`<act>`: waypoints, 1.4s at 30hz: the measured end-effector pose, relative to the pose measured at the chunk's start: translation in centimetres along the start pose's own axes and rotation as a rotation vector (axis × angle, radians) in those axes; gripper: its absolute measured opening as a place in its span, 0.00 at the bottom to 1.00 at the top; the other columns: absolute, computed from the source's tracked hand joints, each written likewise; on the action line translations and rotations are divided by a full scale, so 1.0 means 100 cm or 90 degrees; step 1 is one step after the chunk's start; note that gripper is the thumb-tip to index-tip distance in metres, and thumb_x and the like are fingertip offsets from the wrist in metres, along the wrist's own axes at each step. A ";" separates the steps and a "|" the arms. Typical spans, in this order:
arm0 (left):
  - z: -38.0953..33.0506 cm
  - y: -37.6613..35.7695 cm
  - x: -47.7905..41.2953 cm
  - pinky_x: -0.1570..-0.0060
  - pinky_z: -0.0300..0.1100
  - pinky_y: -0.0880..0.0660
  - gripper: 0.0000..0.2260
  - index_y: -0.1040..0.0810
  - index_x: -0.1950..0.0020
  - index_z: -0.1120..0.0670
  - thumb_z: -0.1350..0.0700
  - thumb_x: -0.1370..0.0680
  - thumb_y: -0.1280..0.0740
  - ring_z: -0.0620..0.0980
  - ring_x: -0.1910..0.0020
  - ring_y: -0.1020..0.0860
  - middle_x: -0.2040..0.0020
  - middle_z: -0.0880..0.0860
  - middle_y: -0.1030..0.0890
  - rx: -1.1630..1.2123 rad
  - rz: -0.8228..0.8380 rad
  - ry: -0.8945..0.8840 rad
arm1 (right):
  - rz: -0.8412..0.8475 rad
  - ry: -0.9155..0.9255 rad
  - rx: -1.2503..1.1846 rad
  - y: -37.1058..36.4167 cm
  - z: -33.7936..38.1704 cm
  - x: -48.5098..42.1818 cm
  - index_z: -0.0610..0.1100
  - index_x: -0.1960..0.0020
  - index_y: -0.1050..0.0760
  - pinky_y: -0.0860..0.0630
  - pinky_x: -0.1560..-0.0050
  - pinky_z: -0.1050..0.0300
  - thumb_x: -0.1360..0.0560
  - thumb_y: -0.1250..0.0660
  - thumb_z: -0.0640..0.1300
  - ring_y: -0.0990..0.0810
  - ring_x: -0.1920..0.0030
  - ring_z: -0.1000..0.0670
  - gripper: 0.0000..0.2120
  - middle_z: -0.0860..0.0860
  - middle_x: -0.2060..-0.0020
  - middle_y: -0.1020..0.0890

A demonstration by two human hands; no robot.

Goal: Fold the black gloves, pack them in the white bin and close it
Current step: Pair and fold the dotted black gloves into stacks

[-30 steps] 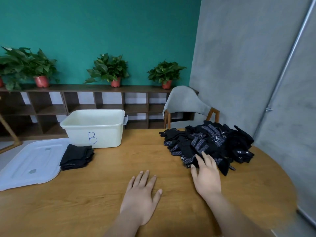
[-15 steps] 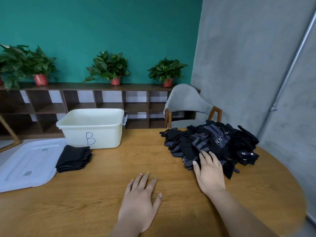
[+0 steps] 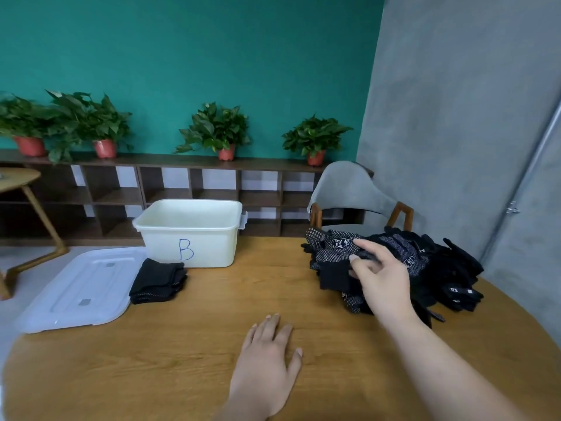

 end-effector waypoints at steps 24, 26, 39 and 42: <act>0.024 0.005 0.000 0.20 0.44 0.39 0.23 0.35 0.18 0.50 0.48 0.14 0.45 0.45 0.20 0.41 0.18 0.47 0.38 0.203 -0.084 0.124 | 0.280 0.224 0.399 -0.055 0.002 0.055 0.56 0.42 0.16 0.20 0.47 0.58 0.18 0.32 0.52 0.18 0.49 0.60 0.08 0.65 0.50 0.16; 0.025 0.008 0.002 0.21 0.44 0.37 0.23 0.36 0.18 0.50 0.49 0.14 0.45 0.44 0.20 0.39 0.19 0.46 0.38 0.235 -0.104 0.141 | 0.261 0.187 0.312 -0.050 0.023 0.041 0.56 0.44 0.15 0.20 0.47 0.59 0.19 0.30 0.49 0.17 0.49 0.59 0.07 0.64 0.51 0.15; 0.033 0.018 0.008 0.24 0.43 0.35 0.24 0.39 0.17 0.49 0.49 0.14 0.43 0.44 0.22 0.38 0.20 0.45 0.37 0.264 -0.159 0.174 | 0.107 0.273 0.231 -0.033 0.075 0.014 0.53 0.42 0.16 0.24 0.44 0.65 0.17 0.30 0.45 0.18 0.45 0.60 0.07 0.63 0.48 0.16; 0.030 0.019 0.008 0.24 0.42 0.37 0.25 0.40 0.17 0.49 0.46 0.13 0.43 0.45 0.21 0.40 0.20 0.46 0.38 0.241 -0.160 0.162 | 0.219 0.320 0.369 -0.048 0.039 0.039 0.55 0.41 0.18 0.24 0.41 0.62 0.17 0.32 0.49 0.20 0.42 0.61 0.07 0.64 0.44 0.18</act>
Point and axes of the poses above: each hand's wrist, its own x-axis away from the middle knuckle, its own y-axis out of the back of the hand, z = x × y, the point moved 7 cm from there along -x, towards the middle knuckle
